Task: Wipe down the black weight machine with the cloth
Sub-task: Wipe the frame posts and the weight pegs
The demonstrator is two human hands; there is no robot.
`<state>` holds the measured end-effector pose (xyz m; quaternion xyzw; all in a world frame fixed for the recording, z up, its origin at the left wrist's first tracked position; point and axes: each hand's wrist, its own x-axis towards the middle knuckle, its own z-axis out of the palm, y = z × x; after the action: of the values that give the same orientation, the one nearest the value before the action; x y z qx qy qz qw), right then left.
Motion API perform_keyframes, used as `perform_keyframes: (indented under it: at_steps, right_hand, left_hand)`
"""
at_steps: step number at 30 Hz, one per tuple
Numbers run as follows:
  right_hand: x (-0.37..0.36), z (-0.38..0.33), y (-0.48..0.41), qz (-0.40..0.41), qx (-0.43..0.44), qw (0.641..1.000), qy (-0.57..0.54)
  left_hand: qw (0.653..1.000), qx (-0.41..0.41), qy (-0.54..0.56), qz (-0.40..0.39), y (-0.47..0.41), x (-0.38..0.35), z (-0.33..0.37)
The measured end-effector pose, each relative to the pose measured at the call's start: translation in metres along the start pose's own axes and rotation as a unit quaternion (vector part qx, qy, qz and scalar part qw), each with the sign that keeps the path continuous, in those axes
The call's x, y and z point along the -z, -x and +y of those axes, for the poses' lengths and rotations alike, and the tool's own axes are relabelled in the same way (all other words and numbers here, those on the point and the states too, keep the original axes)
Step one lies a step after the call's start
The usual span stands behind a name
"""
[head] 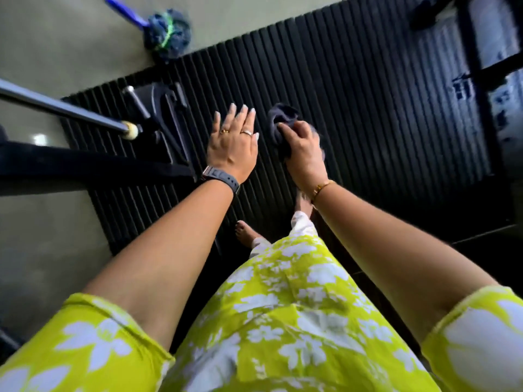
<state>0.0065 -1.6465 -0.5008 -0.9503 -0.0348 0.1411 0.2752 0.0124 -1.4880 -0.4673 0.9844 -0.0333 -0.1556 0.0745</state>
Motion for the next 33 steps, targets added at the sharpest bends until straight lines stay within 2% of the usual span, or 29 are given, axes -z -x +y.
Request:
perform_keyframes:
  at_steps: [9,19,22,33]
  right_hand:
    - [0.158,0.05,-0.016,0.147,-0.124,0.981,-0.022]
    - [0.332,0.128,-0.021,0.259,-0.141,0.956,-0.003]
    - [0.37,0.147,-0.028,0.299,-0.156,0.942,-0.003]
    - [0.474,0.203,-0.102,0.401,-0.257,0.879,-0.037]
  left_hand:
    - [0.994,-0.1,0.008,0.052,-0.073,0.08,0.143]
    - [0.974,-0.181,0.056,0.122,-0.145,0.162,0.326]
    - [0.967,-0.206,0.051,0.14,-0.165,0.183,0.365]
    - [0.935,-0.332,0.015,0.124,-0.283,0.247,0.478]
